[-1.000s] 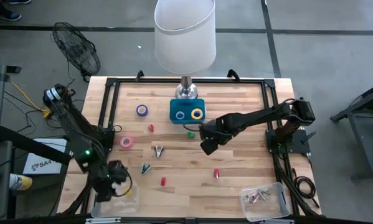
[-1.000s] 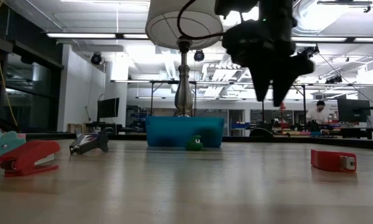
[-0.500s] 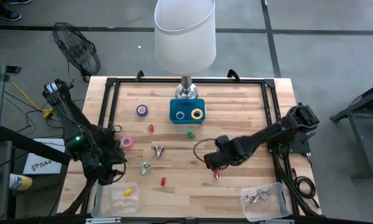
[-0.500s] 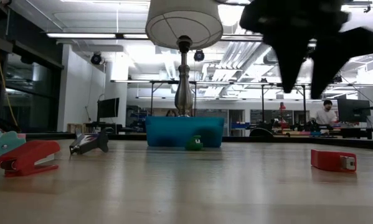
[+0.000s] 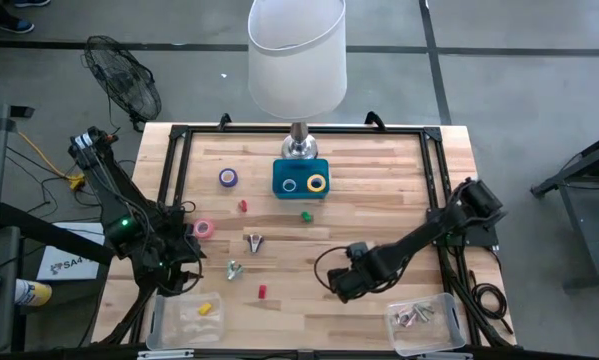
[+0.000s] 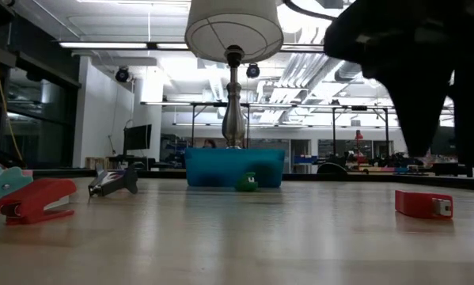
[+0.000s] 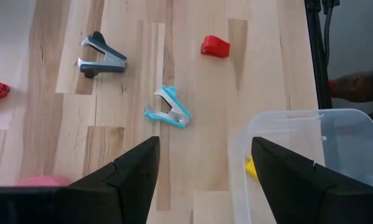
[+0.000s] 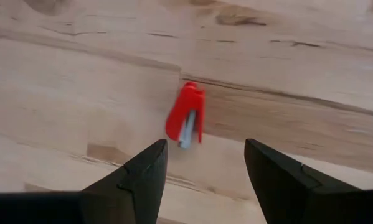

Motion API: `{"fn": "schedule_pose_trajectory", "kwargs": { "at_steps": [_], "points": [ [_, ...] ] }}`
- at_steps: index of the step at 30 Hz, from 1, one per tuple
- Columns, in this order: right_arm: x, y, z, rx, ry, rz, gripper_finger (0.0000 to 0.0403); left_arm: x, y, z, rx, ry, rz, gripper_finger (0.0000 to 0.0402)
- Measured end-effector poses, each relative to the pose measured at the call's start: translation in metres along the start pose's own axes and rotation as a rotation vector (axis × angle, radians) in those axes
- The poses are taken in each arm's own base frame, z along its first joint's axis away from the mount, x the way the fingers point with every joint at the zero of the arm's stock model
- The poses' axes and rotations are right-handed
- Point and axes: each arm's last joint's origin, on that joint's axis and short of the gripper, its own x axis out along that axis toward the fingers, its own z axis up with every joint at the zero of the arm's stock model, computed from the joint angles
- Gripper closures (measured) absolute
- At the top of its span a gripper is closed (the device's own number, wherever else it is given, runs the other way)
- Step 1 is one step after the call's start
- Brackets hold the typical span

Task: Pick and place Stapler, Stapler remover, tape
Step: Put the right red stapler into the left transparent bin

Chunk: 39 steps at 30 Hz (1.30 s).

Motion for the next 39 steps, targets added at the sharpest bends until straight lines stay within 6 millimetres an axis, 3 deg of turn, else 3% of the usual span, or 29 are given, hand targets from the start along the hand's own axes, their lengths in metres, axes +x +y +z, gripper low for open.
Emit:
{"fn": "schedule_pose_trajectory", "kwargs": {
  "at_steps": [14, 39],
  "points": [
    [0.031, 0.008, -0.003, 0.051, -0.001, -0.021, 0.0196, 0.0, 0.0, 0.0, -0.002, 0.005, -0.009, 0.0152],
    [0.043, 0.015, -0.004, 0.095, 0.018, 0.003, 0.0196, 0.0, 0.0, 0.0, 0.0, 0.009, -0.004, 0.0152]
  ]
}}
